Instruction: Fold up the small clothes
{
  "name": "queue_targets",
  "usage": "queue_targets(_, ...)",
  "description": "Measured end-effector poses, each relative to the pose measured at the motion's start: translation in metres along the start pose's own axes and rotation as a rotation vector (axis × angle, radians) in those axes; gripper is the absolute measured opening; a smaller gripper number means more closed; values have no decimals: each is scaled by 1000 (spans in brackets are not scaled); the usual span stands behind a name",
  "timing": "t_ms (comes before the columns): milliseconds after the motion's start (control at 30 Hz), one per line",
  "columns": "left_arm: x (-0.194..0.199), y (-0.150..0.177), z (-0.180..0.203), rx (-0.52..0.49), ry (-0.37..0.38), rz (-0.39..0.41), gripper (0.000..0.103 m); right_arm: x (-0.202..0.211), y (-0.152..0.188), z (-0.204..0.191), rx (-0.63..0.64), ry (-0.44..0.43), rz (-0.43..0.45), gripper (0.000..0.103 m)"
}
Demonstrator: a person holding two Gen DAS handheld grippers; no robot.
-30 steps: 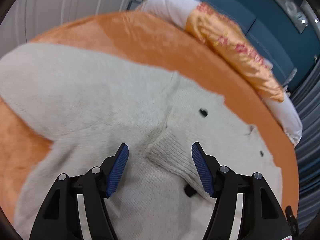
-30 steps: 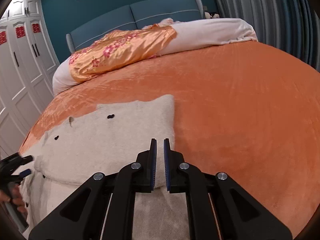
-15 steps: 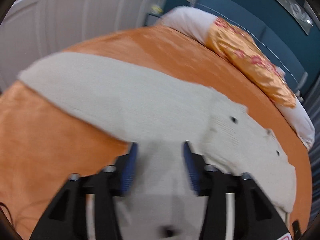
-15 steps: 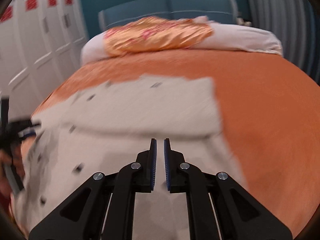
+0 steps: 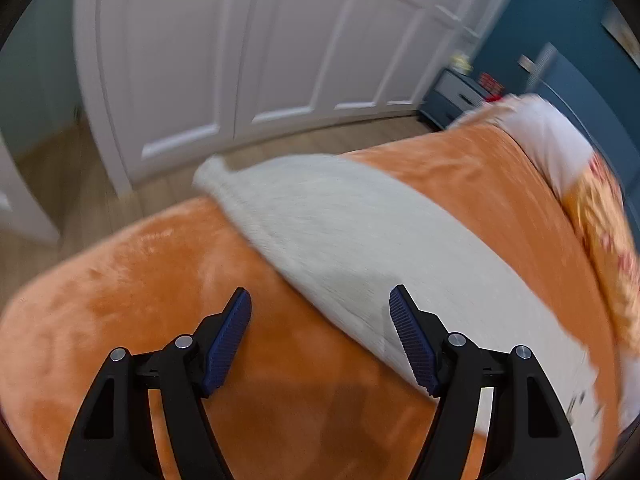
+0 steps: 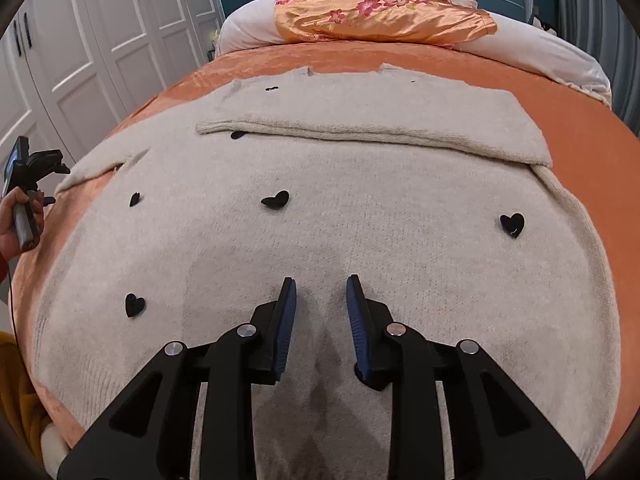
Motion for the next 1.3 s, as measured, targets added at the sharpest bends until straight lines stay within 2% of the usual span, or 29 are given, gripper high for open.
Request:
queue_targets(67, -1, -4, 2, 8, 6, 36, 67, -1, -1, -2, 6, 11, -7, 27)
queue_targets(133, -2, -6, 8, -21, 8, 47, 51, 0, -2, -3, 5, 19, -9, 27)
queue_targets(200, -4, -6, 14, -35, 35, 27, 8, 1, -1, -4, 4, 24, -11, 28)
queue_targets(233, -5, -7, 19, -37, 51, 16, 4, 2, -1, -5, 2, 23, -10, 28)
queue_targets(300, 9, -9, 32, -47, 69, 59, 4, 3, -1, -5, -2, 20, -6, 28)
queue_targets(367, 31, -10, 49, -73, 107, 115, 4, 7, -1, -5, -12, 11, 1, 28)
queue_targets(467, 83, 2, 106, -168, 208, 203, 3, 13, -1, -3, -36, -10, 23, 28)
queue_targets(567, 135, 43, 185, -307, 368, 237, 3, 22, -3, 2, -62, -31, 51, 28)
queue_targets(600, 151, 70, 218, -371, 437, 219, 3, 25, -3, 4, -69, -35, 57, 28)
queue_targets(667, 168, 122, 265, -482, 530, 161, 4, 30, -2, 12, -88, -40, 67, 28)
queue_targets(700, 172, 165, 292, -562, 568, 110, 4, 33, 0, 18, -98, -35, 71, 28)
queue_targets(733, 169, 198, 308, -619, 580, 66, 5, 34, 1, 22, -104, -31, 71, 28)
queue_targets(767, 160, 245, 326, -695, 575, -10, 9, 35, 4, 30, -116, -19, 67, 28)
queue_targets(800, 150, 274, 333, -737, 568, -66, 16, 35, 8, 40, -130, -6, 59, 28)
queue_targets(900, 121, 346, 333, -825, 494, -218, 16, 40, 15, 64, -151, 27, 48, 29)
queue_targets(967, 120, 353, 322, -817, 481, -228, 20, 46, 15, 79, -158, 47, 58, 38)
queue_targets(1033, 129, 336, 304, -758, 481, -191, 37, 49, 9, 89, -159, 56, 78, 39)
queue_targets(1100, 139, 309, 282, -689, 467, -113, 59, 48, -3, 92, -147, 58, 100, 39)
queue_targets(1167, 143, 285, 263, -640, 438, -65, 63, 42, -19, 86, -121, 35, 118, 43)
queue_targets(1233, 139, 254, 242, -585, 403, -47, 63, 32, -39, 65, -48, 19, 139, 53)
queue_targets(1300, 130, 234, 222, -544, 361, -38, 63, 22, -53, 42, 44, 8, 155, 52)
Point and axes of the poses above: each gripper's, at about its wrist camera, not at the fingertips, and x roughly against the way its jaws point, z to its right, y to its underside, the point moved 3 cm from there along -x, roughly the way its jaws point, and after that the axes turned 3 degrees about y, right-handed, at the moved point
